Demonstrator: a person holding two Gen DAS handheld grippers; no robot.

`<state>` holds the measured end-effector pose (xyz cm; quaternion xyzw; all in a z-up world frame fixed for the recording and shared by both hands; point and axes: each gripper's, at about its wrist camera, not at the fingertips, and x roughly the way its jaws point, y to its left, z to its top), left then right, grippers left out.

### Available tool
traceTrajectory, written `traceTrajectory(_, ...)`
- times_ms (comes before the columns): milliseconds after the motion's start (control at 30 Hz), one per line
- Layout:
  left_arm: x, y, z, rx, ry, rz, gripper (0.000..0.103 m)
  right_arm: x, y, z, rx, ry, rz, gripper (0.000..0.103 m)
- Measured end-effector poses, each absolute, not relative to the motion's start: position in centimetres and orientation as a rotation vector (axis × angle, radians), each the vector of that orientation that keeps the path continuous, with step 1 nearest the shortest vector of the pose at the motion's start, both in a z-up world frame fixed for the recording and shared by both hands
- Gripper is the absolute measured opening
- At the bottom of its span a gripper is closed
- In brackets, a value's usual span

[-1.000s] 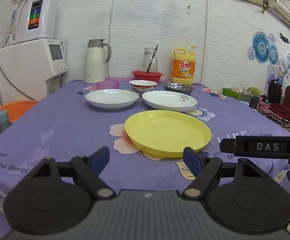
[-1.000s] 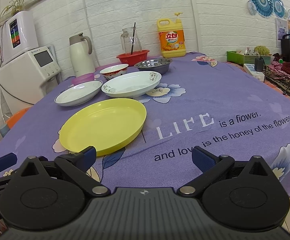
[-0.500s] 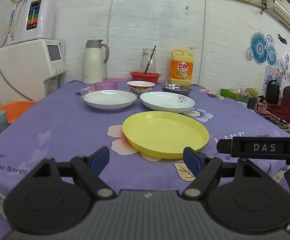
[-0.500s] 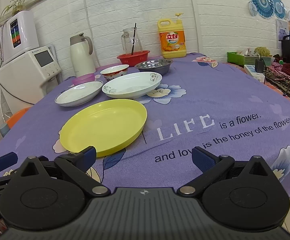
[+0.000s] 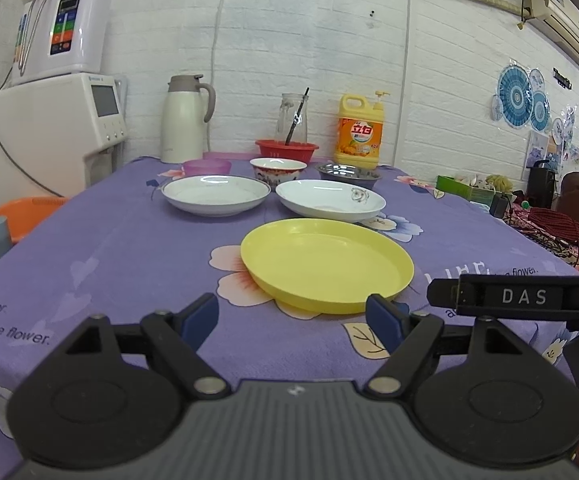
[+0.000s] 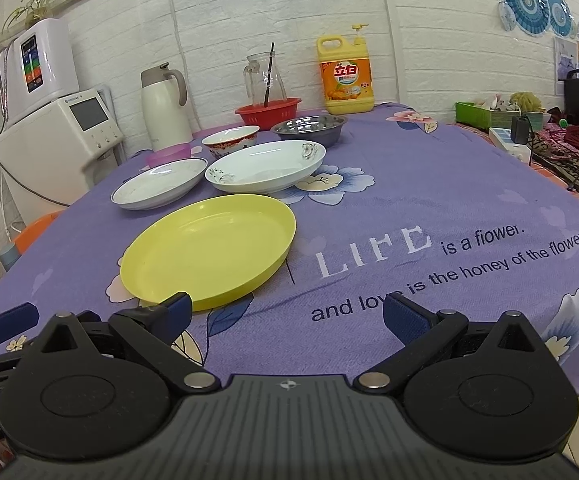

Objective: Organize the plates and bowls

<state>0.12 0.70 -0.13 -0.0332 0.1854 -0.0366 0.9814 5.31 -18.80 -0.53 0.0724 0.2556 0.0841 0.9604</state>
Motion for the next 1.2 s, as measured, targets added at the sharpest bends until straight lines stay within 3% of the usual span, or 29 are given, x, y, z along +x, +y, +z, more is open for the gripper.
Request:
traceTrajectory(867,0.7,2.0,0.5,-0.094,0.364,-0.063,0.079,5.9,-18.7,-0.6,0.146,0.519,0.171,0.103)
traceTrajectory(1200,9.1,6.1,0.7,-0.211,0.494,-0.029,0.079,12.1,-18.6,-1.2,0.132,0.562,0.228,0.103)
